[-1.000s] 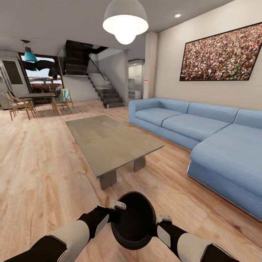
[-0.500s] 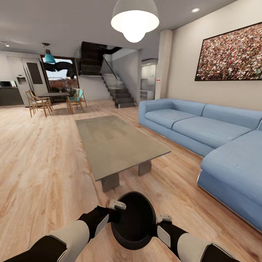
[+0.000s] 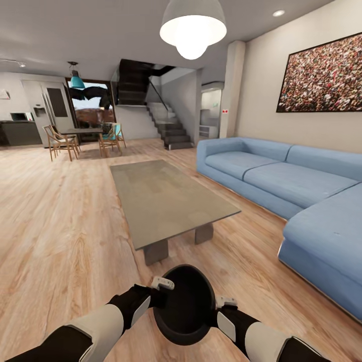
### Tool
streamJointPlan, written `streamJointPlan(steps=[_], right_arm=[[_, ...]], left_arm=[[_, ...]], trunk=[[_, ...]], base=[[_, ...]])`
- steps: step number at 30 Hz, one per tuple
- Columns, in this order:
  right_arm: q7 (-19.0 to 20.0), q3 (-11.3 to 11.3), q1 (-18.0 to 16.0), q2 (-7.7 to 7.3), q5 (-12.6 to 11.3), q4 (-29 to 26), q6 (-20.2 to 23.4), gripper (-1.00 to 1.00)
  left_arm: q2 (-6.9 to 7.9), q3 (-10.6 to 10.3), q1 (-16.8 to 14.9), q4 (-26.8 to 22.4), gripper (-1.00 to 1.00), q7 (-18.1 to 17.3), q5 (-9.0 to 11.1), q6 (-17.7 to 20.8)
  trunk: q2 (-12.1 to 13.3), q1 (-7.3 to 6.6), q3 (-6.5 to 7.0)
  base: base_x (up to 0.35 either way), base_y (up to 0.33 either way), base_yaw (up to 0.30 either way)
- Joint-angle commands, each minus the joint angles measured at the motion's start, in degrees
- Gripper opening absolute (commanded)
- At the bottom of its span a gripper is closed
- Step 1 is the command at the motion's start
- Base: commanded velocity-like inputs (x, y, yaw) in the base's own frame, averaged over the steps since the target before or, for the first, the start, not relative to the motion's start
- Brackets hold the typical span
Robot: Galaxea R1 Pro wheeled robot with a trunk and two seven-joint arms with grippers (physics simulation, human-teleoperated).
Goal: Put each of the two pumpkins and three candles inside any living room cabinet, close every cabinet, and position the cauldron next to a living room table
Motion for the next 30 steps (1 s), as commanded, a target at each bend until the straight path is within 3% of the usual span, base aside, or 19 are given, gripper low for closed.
streamJointPlan(steps=[1, 12, 30], right_arm=[[-0.2, 0.0, 0.0, 0.0, -0.8, -1.3, 0.3, -1.0], [-0.2, 0.0, 0.0, 0.0, -0.8, -1.3, 0.3, -1.0], [-0.2, 0.1, 0.0, 0.0, -0.7, -1.3, 0.3, -1.0]], left_arm=[[-0.01, -0.6, 0.0, -0.1, -1.0, -0.1, 1.0, 0.3], [-0.01, -0.6, 0.0, -0.1, -1.0, -0.1, 1.0, 0.3], [-0.01, -0.6, 0.0, -0.1, -1.0, -0.1, 1.0, 0.3]], trunk=[[0.0, -0.01, -0.01], [0.0, -0.01, 0.27], [0.0, -0.01, 0.27]], base=[[0.077, -0.163, 0.246], [0.102, -0.204, 0.227], [0.02, -0.041, 0.005]])
